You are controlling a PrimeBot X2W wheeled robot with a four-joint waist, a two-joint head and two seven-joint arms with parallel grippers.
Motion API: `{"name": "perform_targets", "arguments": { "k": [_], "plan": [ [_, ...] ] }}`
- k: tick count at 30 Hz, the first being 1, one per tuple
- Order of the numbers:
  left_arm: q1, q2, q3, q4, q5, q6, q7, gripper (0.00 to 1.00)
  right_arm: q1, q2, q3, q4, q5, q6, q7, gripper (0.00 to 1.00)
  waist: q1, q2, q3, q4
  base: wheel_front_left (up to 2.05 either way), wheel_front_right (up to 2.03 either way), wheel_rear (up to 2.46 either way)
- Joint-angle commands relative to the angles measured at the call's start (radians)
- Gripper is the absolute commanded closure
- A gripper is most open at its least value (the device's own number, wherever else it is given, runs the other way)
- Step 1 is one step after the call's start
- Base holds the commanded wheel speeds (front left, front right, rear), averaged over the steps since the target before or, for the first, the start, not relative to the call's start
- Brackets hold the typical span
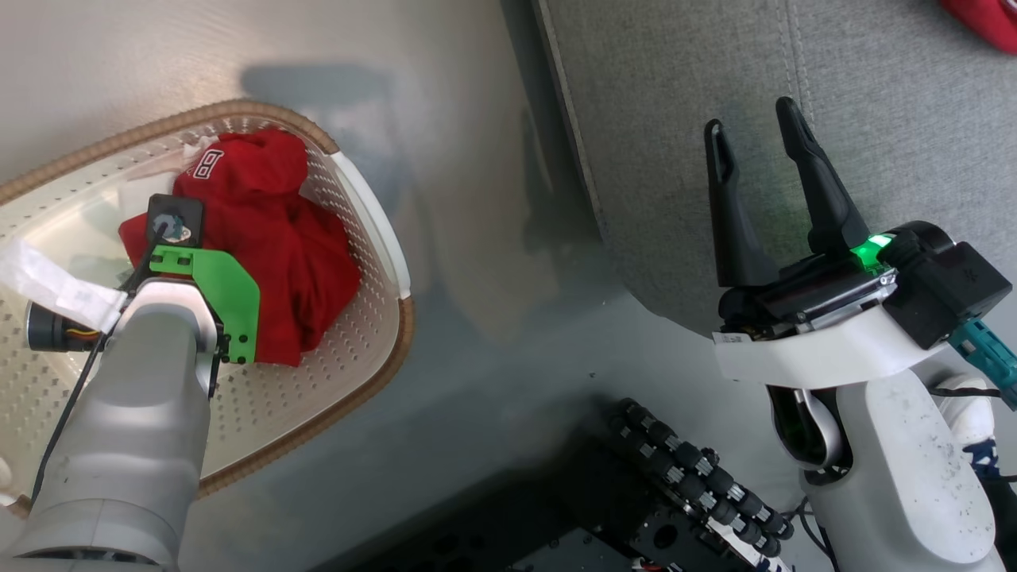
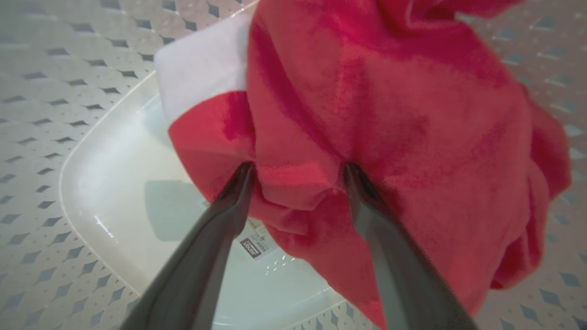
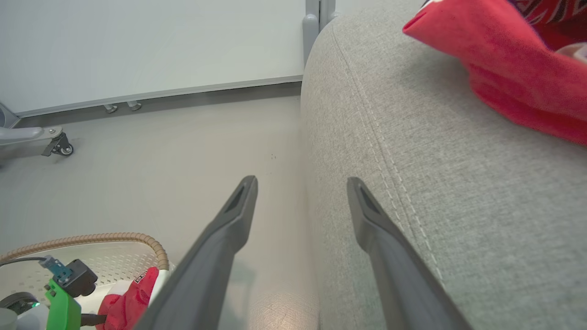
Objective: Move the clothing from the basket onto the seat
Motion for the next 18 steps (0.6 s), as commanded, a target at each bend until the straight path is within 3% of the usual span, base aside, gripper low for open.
{"name": "perform_targets", "arguments": {
  "k": [1, 16, 17, 18],
  "plan": [
    [-0.027, 0.004, 0.003, -0.001, -0.016, -0.002, 0.009, 0.0, 0.002, 0.0, 0.003, -0.008, -0.011, -0.001, -0.003, 0.0, -0.0001, 0.0, 0.031, -0.014, 0.0, 0.0, 0.0],
    [-0.076, -0.01, -0.056, 0.003, 0.002, -0.072, 0.138, 0.0, 0.025, 0.012, 0.004, -0.017, -0.017, -0.001, -0.003, 0.0, -0.0001, 0.0, 0.074, -0.005, 0.0, 0.0, 0.0],
    [-0.078, -0.009, -0.063, 0.003, 0.003, -0.075, 0.142, 0.05, 0.025, 0.013, 0.005, -0.017, -0.016, -0.001, -0.003, 0.0, -0.0001, 0.0, 0.075, -0.005, 0.0, 0.0, 0.0],
    [-0.08, -0.009, -0.068, 0.003, 0.004, -0.079, 0.14, 0.55, 0.025, 0.014, 0.006, -0.017, -0.016, -0.001, -0.003, 0.0, -0.0001, 0.0, 0.076, -0.005, 0.0, 0.0, 0.0]
  ]
}}
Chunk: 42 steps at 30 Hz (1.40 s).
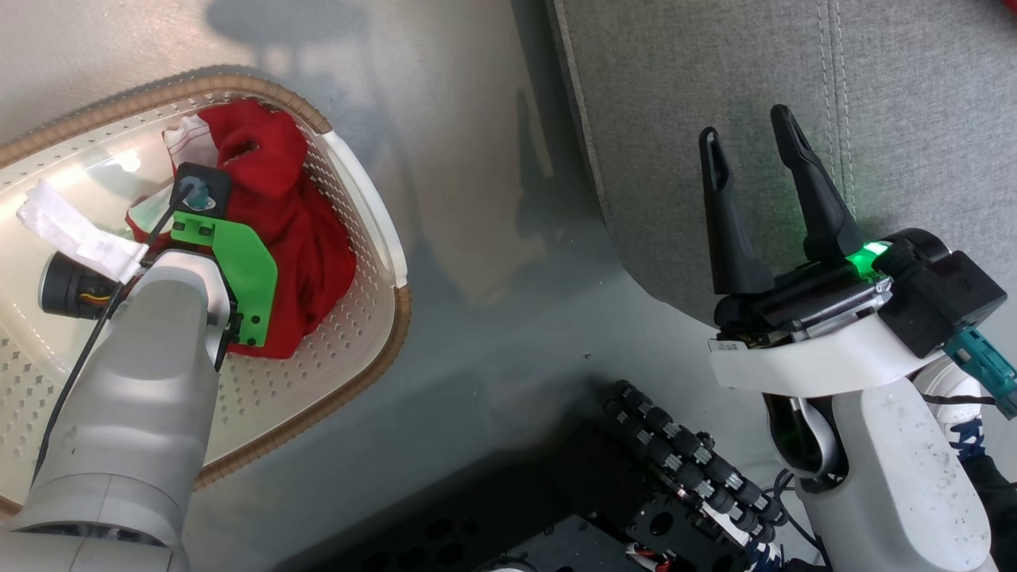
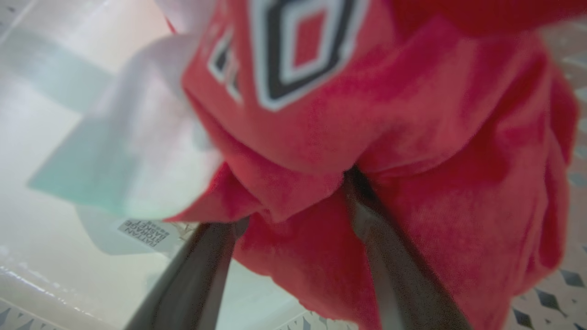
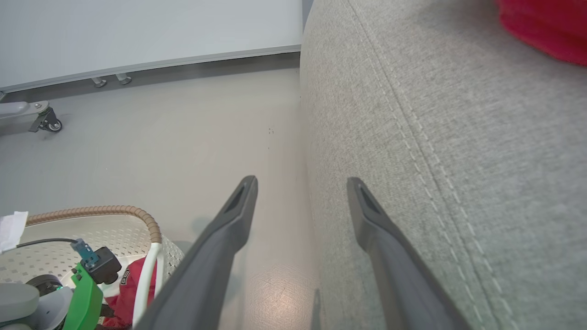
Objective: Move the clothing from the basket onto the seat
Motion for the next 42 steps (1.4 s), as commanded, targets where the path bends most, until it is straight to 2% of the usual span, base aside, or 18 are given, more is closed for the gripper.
{"name": "perform_targets", "arguments": {
  "k": [1, 8, 17, 27, 34, 42],
  "plan": [
    [-0.02, 0.005, -0.004, 0.001, 0.001, -0.005, -0.01, 1.0, 0.008, 0.003, 0.002, -0.003, -0.004, -0.001, -0.003, 0.0, -0.0001, -0.0001, 0.001, 0.0, 0.0, 0.0, 0.0],
    [-0.002, 0.018, -0.004, 0.0, -0.014, 0.002, -0.013, 1.0, -0.016, 0.006, 0.006, 0.01, -0.005, -0.001, -0.003, 0.0, -0.0001, -0.0001, -0.018, -0.008, 0.0, 0.0, 0.0],
    [0.042, 0.032, 0.04, 0.0, -0.079, 0.015, -0.085, 1.0, -0.059, -0.002, 0.014, 0.031, -0.013, -0.001, -0.003, 0.0, -0.0001, -0.0001, -0.094, -0.024, 0.0, 0.0, 0.0],
    [0.167, -0.041, 0.071, 0.001, -0.147, -0.018, -0.209, 1.0, 0.001, -0.055, -0.038, 0.087, -0.042, -0.001, -0.003, 0.0, -0.0001, -0.0001, -0.343, 0.064, 0.0, 0.0, 0.0],
    [0.258, -0.065, 0.062, 0.0, -0.179, -0.059, -0.343, 1.0, 0.075, -0.074, -0.056, 0.128, -0.056, -0.001, -0.003, 0.0, -0.0001, -0.0001, -0.53, 0.125, 0.0, 0.0, 0.0],
    [0.354, -0.069, 0.032, -0.071, -0.186, -0.073, -0.439, 1.0, 0.134, -0.082, -0.057, 0.159, -0.07, -0.001, -0.003, 0.0, -0.0001, -0.0001, -0.701, 0.17, 0.0, 0.0, 0.0]
  ]
}}
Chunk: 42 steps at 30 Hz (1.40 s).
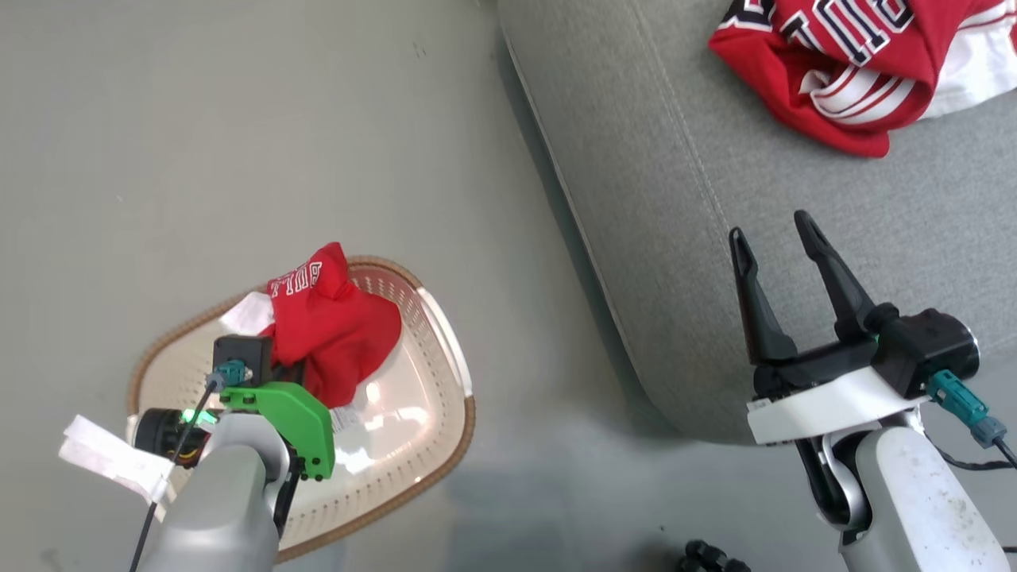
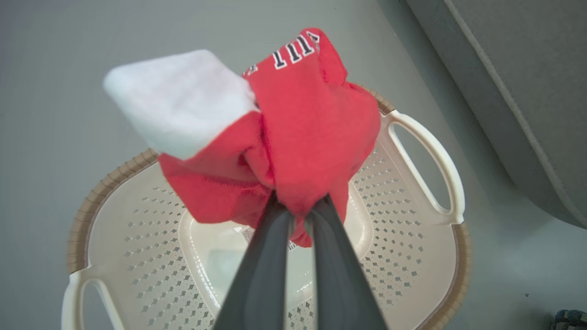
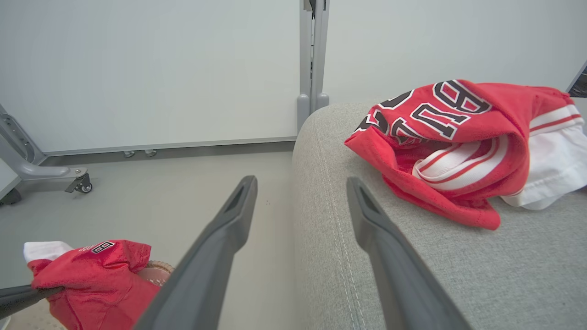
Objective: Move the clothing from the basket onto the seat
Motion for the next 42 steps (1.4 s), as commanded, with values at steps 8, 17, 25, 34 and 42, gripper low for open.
{"name": "perform_targets", "arguments": {
  "k": [8, 17, 25, 34, 42],
  "plan": [
    [0.198, 0.022, -0.037, -0.363, 0.02, -0.007, -0.007, 1.0, 0.075, -0.019, -0.003, 0.018, -0.021, -0.001, -0.003, 0.0, 0.0001, -0.0001, -0.28, 0.112, 0.0, 0.0, 0.0],
    [0.402, 0.081, -0.092, -0.836, 0.018, -0.007, -0.008, 1.0, 0.123, -0.036, 0.013, 0.014, -0.031, -0.001, -0.003, 0.0, 0.0001, -0.0001, -0.378, 0.138, 0.0, 0.0, 0.0],
    [0.498, 0.097, -0.108, -1.146, -0.013, -0.007, -0.007, 1.0, 0.132, -0.044, 0.044, 0.003, -0.027, -0.001, -0.003, 0.0, 0.0001, -0.0001, -0.423, 0.138, 0.0, 0.0, 0.0],
    [0.525, 0.054, -0.082, -1.368, -0.075, -0.007, -0.007, 1.0, 0.138, -0.053, 0.063, -0.012, -0.025, -0.001, -0.003, 0.0, 0.0001, -0.0001, -0.439, 0.135, 0.0, 0.0, 0.0],
    [0.484, 0.008, -0.114, -1.433, -0.106, -0.007, -0.007, 1.0, 0.142, -0.061, 0.076, -0.016, -0.026, -0.001, -0.003, 0.0, 0.0001, -0.0001, -0.445, 0.128, 0.0, 0.0, 0.0]
  ]
}}
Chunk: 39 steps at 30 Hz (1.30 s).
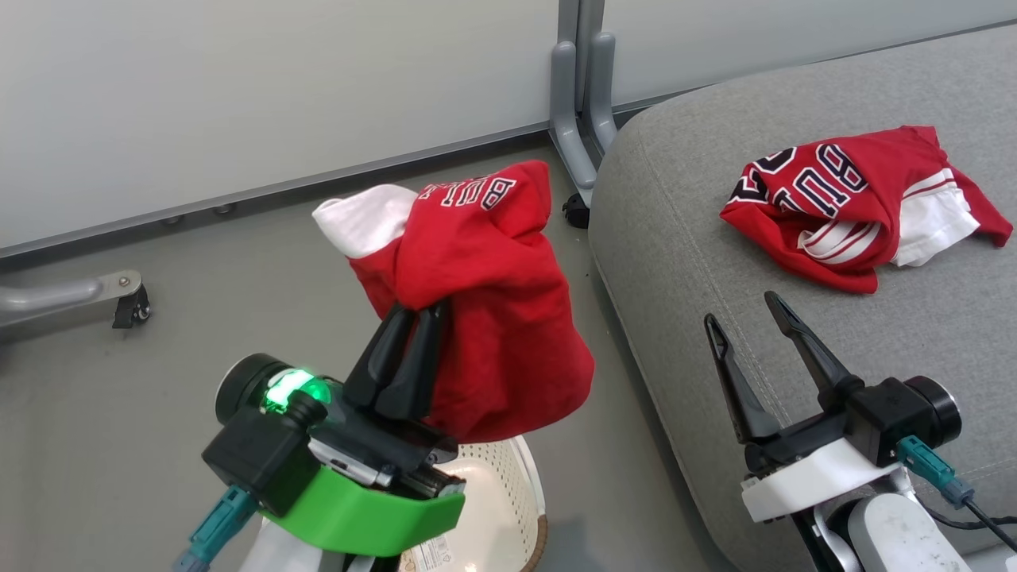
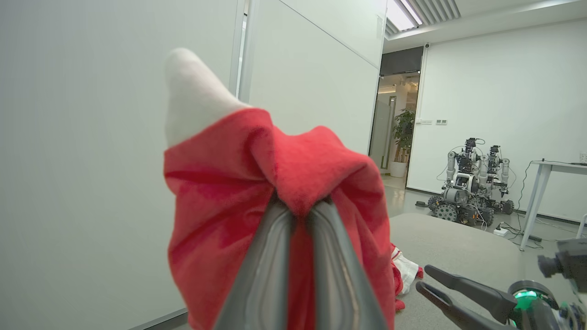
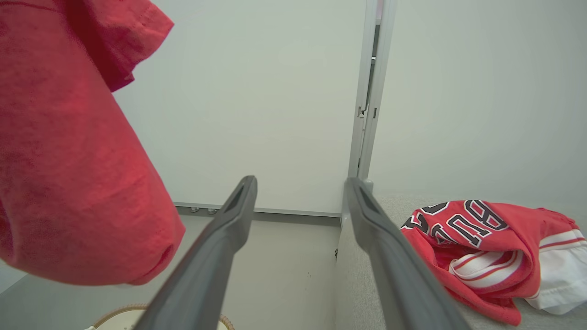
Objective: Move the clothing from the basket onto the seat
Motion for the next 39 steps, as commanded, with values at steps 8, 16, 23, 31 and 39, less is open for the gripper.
{"name": "perform_targets", "arguments": {
  "k": [8, 16, 23, 31, 39],
  "plan": [
    [-0.032, -0.037, -0.053, -0.046, -0.034, -0.004, 0.0, 1.0, 0.018, -0.003, 0.002, 0.007, 0.002, -0.001, -0.003, 0.0, 0.0001, 0.0, -0.009, -0.011, 0.0, 0.0, 0.0],
    [-0.022, -0.046, -0.05, -0.035, -0.042, -0.004, 0.0, 1.0, 0.016, -0.005, 0.002, -0.01, -0.009, -0.001, -0.003, 0.0, 0.0001, 0.0, -0.014, -0.018, 0.0, 0.0, 0.0],
    [-0.013, -0.045, -0.031, -0.015, -0.026, -0.004, 0.0, 1.0, 0.022, -0.012, 0.014, -0.083, 0.019, -0.001, -0.003, 0.0, 0.0001, 0.0, -0.014, -0.025, 0.0, 0.0, 0.0],
    [-0.018, -0.04, -0.014, -0.001, -0.014, -0.004, 0.0, 1.0, -0.005, -0.097, 0.19, -0.254, 0.156, -0.001, -0.003, 0.0, 0.0001, 0.0, -0.005, -0.038, 0.0, 0.0, 0.0],
    [-0.024, -0.039, -0.027, 0.004, -0.017, -0.004, 0.0, 1.0, -0.042, -0.156, 0.323, -0.271, 0.164, -0.001, -0.003, 0.0, 0.0001, 0.0, 0.0, -0.038, 0.0, 0.0, 0.0]
  ]
}}
